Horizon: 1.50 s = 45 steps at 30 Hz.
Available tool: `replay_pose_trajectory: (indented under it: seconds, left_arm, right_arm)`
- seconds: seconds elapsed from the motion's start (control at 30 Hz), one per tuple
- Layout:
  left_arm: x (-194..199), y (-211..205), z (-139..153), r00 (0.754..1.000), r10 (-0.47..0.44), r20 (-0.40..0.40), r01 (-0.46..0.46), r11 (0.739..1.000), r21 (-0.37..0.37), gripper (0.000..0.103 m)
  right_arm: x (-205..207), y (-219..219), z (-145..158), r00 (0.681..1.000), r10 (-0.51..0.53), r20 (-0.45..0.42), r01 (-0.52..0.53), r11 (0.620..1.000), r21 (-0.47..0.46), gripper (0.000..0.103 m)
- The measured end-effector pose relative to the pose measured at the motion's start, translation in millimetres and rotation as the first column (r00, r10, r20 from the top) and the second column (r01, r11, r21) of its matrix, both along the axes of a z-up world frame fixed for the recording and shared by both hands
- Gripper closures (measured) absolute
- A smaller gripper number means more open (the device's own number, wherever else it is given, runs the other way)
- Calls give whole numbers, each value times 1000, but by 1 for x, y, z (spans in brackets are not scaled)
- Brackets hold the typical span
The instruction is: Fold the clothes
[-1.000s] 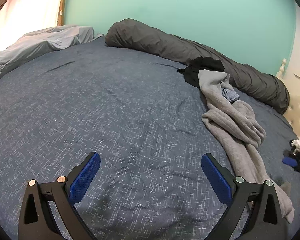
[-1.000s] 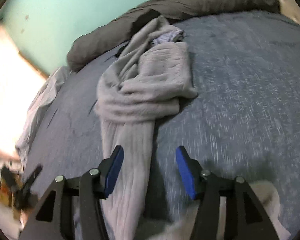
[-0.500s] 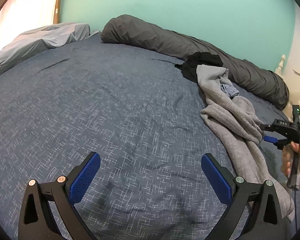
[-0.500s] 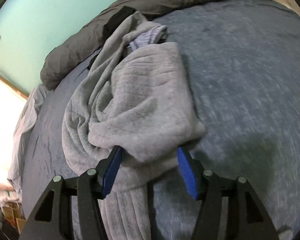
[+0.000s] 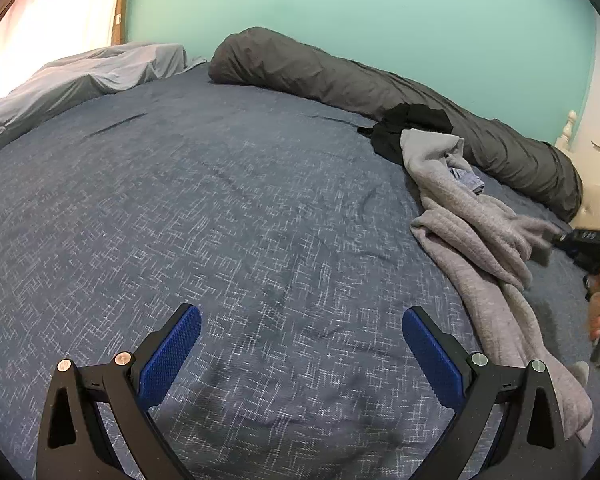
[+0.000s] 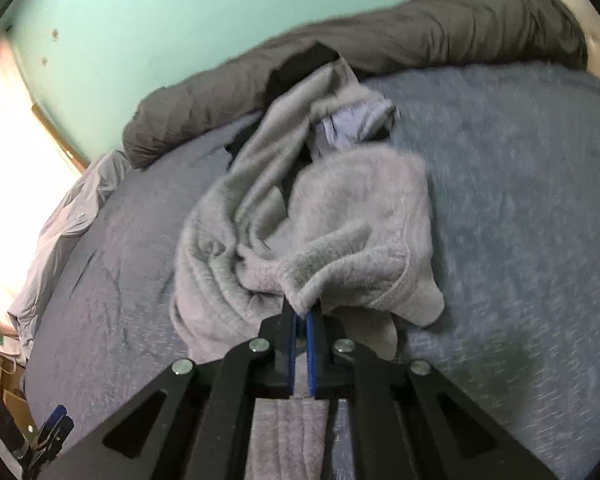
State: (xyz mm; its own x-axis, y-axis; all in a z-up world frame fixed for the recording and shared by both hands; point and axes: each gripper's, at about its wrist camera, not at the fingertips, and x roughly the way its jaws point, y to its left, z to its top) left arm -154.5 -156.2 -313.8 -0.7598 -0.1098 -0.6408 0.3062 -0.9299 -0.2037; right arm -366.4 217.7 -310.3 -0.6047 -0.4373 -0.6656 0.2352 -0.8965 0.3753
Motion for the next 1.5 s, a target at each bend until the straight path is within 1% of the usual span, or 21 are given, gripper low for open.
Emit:
replay_pose_trajectory:
  seconds: [0.13, 0.3, 0.4, 0.53, 0.67, 0.73, 0.93, 0.97, 1.0, 1.07, 1.1, 1.13, 1.17, 1.23, 1.3, 1.4, 1.47, 1.5]
  left_arm:
    - [2, -2, 0, 1000, 1, -6, -2, 1000, -8, 0]
    - [9, -8, 2, 1000, 14, -7, -14, 1000, -7, 0]
    - [20, -12, 10, 999, 22, -36, -22, 1000, -9, 0]
    - [33, -20, 17, 998, 27, -57, -27, 1000, -9, 0]
    - [41, -33, 20, 996, 54, -66, -53, 998, 12, 0]
    - [45, -39, 22, 995, 71, -73, -69, 997, 26, 0]
    - [47, -44, 24, 995, 69, -77, -66, 997, 33, 0]
    - [47, -44, 24, 995, 65, -75, -63, 997, 33, 0]
    - [48, -46, 24, 995, 64, -75, -62, 998, 33, 0]
    - [48, -47, 22, 995, 66, -72, -63, 997, 40, 0]
    - [48, -48, 22, 995, 63, -71, -60, 997, 45, 0]
    - [47, -48, 22, 996, 60, -69, -57, 997, 46, 0]
    - [47, -47, 21, 996, 60, -68, -57, 998, 42, 0]
    - [45, -45, 21, 996, 54, -65, -51, 998, 43, 0]
    - [43, -42, 19, 997, 42, -59, -39, 998, 49, 0]
    - [41, -36, 17, 999, 18, -46, -15, 998, 61, 0]
    - [40, -28, 18, 999, -4, -43, 6, 999, 44, 0]
    - [40, -25, 18, 999, -13, -44, 14, 999, 37, 0]
  right_arm:
    - [19, -1, 44, 997, 31, -66, -30, 1000, 9, 100]
    - [42, -3, 98, 987, 72, -146, -69, 997, 23, 100]
    - [56, -16, 121, 976, 127, -176, -122, 992, 38, 100]
    - [81, -55, 154, 948, 239, -212, -234, 971, 50, 100]
    - [103, -106, 182, 902, 359, -239, -354, 933, 65, 100]
    - [110, -137, 188, 882, 409, -233, -404, 912, 69, 100]
    - [111, -201, 161, 872, 476, -112, -469, 879, 85, 100]
    - [107, -206, 149, 878, 473, -66, -469, 880, 68, 100]
    - [104, -208, 135, 884, 467, -24, -465, 883, 60, 97]
    - [105, -210, 115, 876, 481, 24, -482, 874, 65, 97]
    - [106, -211, 104, 872, 488, 48, -490, 869, 67, 93]
    - [107, -211, 95, 869, 491, 69, -495, 866, 74, 84]
    - [109, -209, 89, 872, 484, 77, -490, 867, 94, 80]
    - [114, -199, 80, 877, 473, 84, -480, 871, 101, 69]
    - [118, -178, 72, 895, 439, 77, -444, 893, 71, 64]
    - [123, -133, 66, 934, 357, 28, -357, 934, 9, 42]
    - [129, -98, 57, 956, 293, 7, -293, 956, -29, 41]
    - [133, -80, 50, 967, 256, 10, -255, 966, -49, 41]
